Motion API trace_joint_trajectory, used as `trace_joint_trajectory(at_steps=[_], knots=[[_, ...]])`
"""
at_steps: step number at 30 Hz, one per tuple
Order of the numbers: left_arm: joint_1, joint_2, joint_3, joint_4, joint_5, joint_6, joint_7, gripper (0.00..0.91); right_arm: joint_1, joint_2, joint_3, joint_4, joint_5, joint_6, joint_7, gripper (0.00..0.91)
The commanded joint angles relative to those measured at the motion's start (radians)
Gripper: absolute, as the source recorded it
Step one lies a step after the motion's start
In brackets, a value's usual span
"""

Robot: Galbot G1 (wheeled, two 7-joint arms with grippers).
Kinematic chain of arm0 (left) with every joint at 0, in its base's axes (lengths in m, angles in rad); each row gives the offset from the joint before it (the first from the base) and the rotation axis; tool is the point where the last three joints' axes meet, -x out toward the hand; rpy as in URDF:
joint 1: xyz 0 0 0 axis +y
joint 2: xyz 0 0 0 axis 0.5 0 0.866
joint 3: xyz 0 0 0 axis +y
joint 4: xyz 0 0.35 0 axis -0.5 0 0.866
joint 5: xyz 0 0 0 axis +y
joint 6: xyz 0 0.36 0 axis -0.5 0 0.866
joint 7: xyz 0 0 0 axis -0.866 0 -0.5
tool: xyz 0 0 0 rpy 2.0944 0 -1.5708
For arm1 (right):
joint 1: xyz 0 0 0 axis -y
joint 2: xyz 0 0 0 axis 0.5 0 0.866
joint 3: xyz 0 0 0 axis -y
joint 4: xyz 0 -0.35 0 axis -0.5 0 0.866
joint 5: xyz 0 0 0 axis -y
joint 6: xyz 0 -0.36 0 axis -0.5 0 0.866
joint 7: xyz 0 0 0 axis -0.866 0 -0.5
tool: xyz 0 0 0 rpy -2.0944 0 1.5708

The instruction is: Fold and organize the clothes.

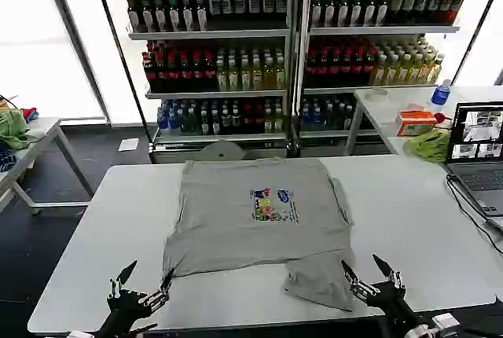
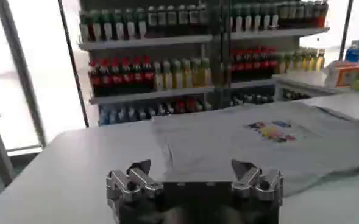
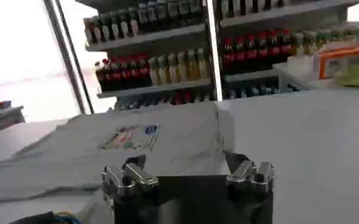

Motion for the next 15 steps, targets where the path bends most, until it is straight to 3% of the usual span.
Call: trace_joint_trajectory(at_steps=[1,7,10,15], knots=[[-0.019,0.095,0.024,0.016,-0.117,0.134,-0.064,0.907,0.005,-0.002,-0.001,0.027,-0.021,-0.147,0.085,0.907],[-0.116,0.142,0.087,0.082,-0.164,0.137,-0.110,0.907,0.049,0.035,-0.052,0.035,-0.001,-0.237,0.150,0.907],[-0.154,0.144,0.106,0.098,-0.172,0.145,-0.113,0.907,0.064,0.050,-0.065,0.036,0.081,-0.271,0.195,0.907],[-0.189,0.139,0.125,0.135,-0.172,0.148,-0.115,0.907,0.071,0.062,-0.097,0.020,0.092,-0.269,0.223,0.907]])
